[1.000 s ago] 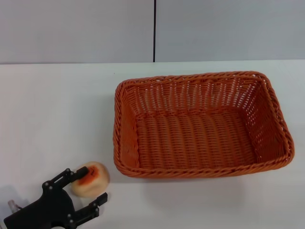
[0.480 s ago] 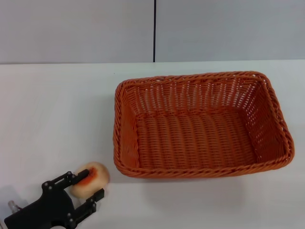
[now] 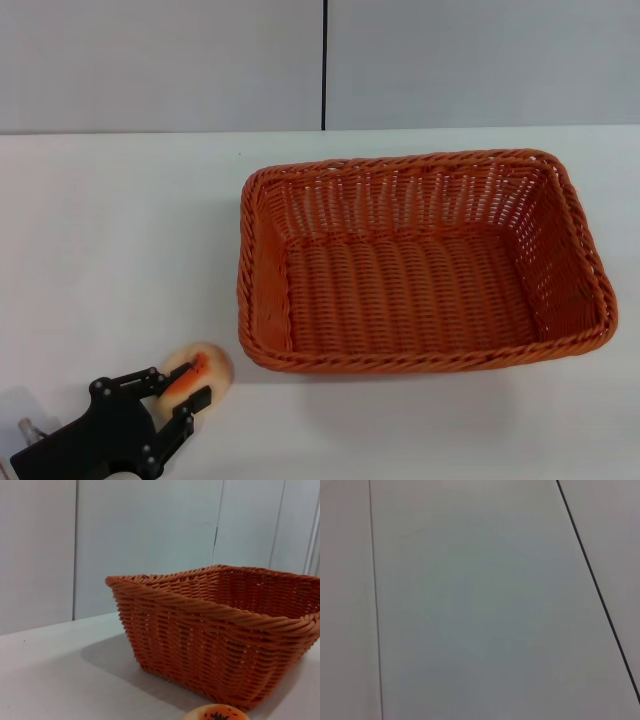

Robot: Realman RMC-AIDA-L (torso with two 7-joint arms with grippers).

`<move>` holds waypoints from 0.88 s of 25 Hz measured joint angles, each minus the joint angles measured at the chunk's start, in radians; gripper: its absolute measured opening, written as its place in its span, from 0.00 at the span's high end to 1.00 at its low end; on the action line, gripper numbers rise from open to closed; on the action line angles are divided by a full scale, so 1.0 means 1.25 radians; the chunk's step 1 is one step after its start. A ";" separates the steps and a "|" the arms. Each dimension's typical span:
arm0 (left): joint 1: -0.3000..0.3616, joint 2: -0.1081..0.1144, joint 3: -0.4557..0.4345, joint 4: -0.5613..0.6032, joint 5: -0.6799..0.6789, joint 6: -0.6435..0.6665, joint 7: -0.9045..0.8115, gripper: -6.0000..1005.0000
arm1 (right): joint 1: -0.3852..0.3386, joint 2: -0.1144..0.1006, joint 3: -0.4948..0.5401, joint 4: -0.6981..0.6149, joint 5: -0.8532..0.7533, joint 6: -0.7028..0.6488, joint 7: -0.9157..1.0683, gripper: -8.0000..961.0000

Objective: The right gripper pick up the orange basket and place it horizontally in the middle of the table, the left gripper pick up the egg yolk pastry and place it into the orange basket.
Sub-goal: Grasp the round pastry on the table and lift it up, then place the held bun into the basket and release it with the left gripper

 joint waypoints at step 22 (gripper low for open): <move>-0.102 -0.002 -0.147 -0.033 -0.004 0.348 -0.004 0.83 | 0.003 0.001 -0.006 0.011 -0.001 0.006 0.000 0.45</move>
